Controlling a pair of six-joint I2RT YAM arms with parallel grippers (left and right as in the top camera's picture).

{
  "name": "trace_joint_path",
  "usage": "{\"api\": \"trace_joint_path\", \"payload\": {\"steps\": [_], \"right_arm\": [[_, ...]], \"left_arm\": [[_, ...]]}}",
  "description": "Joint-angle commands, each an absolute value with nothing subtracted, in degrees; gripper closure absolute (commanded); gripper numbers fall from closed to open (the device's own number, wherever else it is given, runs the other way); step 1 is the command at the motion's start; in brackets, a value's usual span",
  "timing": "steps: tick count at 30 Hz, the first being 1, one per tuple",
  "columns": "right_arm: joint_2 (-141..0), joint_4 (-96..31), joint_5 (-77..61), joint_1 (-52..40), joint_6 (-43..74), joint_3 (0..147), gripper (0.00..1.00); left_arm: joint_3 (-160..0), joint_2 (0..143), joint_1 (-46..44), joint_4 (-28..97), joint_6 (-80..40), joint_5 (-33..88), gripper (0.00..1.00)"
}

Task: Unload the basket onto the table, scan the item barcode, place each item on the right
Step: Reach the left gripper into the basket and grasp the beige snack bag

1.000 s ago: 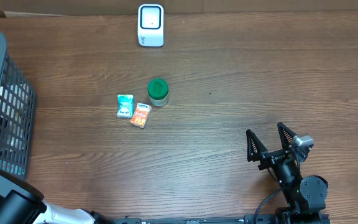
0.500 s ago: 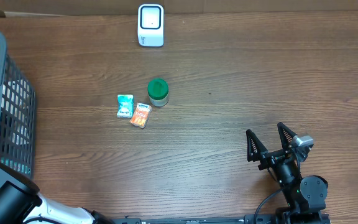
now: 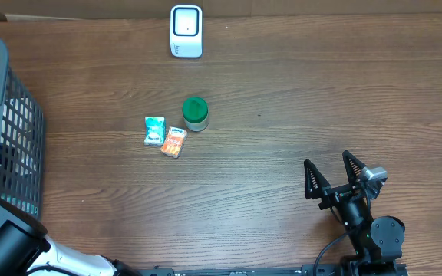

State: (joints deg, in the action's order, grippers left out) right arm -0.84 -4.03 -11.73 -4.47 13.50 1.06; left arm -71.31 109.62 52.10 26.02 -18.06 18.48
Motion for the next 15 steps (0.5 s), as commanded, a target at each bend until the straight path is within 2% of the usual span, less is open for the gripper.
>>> {"api": "trace_joint_path", "payload": {"steps": [1, 15], "right_arm": [[-0.2, -3.7, -11.4, -4.1, 13.5, 0.4, 0.00], [-0.2, -3.7, -11.4, -4.1, 13.5, 0.4, 0.00]], "left_arm": [[-71.4, 106.1, 51.7, 29.1, -17.6, 17.9, 0.72], [-82.5, 73.4, 51.4, 35.3, -18.4, 18.1, 0.77]]}}
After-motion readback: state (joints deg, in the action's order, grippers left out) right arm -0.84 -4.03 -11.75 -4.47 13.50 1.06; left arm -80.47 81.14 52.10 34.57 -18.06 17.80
